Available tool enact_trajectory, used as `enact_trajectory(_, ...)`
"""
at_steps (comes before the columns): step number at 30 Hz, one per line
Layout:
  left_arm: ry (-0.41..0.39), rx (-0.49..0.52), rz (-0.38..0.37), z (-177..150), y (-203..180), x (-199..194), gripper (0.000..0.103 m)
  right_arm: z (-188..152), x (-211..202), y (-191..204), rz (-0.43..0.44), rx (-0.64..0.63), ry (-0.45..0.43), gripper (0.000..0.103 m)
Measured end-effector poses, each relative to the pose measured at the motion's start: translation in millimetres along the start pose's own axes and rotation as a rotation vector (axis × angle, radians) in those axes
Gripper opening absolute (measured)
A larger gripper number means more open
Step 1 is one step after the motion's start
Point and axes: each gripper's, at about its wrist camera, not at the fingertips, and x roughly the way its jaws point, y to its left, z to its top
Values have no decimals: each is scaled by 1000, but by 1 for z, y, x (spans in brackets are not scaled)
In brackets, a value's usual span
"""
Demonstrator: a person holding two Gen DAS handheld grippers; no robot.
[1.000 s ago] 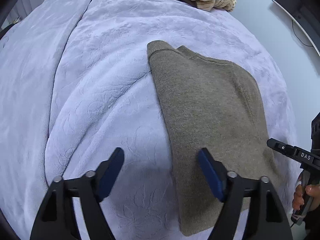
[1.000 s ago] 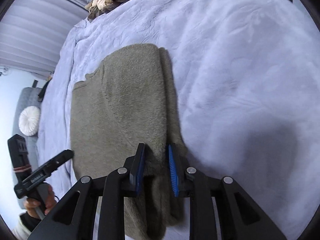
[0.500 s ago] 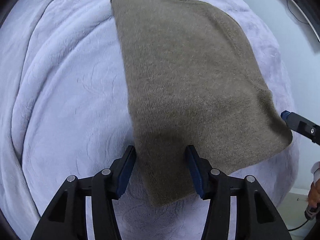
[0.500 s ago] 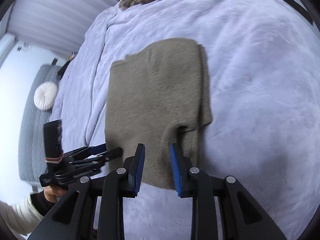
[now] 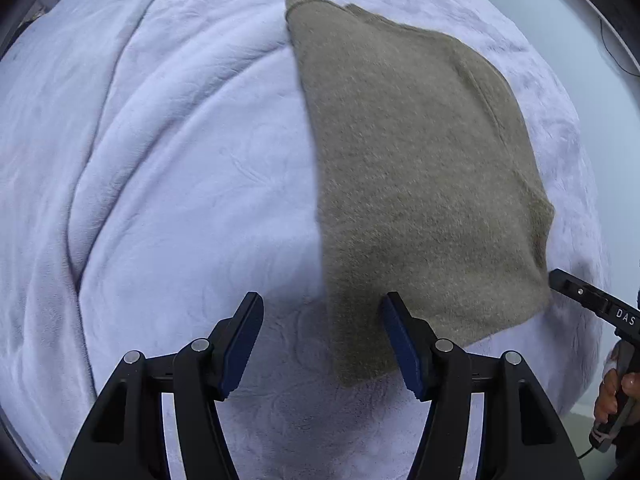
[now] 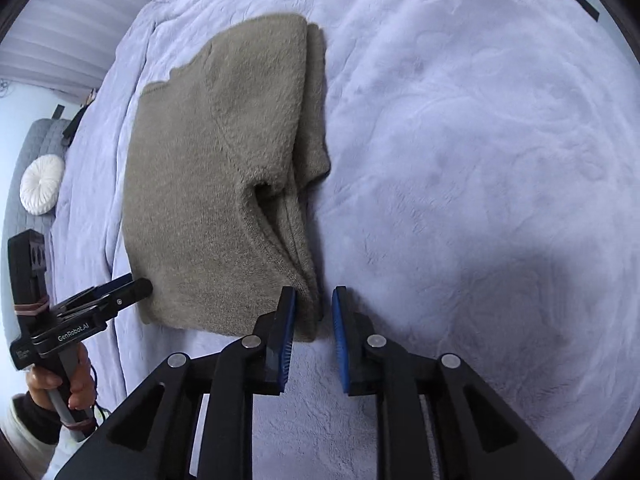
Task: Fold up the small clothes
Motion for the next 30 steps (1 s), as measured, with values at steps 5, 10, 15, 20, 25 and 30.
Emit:
enact_trajectory(5,-112,-80,19,29,12,-23,63,17,-26,-9,-16,26,-110,22)
enact_trajectory(10,-163,-123,33,58,12,-15,63,49,-19,-2,116,49,-100,22)
enact_trajectory(15,-168,-150,20,68,5,8,68,72,9,-4,184,116,-54,23)
enact_trajectory(20,-154,-165,9,66,6,11,78,80,35,-1,134,110,-14,19)
enact_trajectory(25,-146,-134,15,68,5,11,78,73,22,1,96,79,-38,21)
enact_trajectory(30,-135,-147,-2,68,8,11,78,67,14,-8,111,111,-29,28)
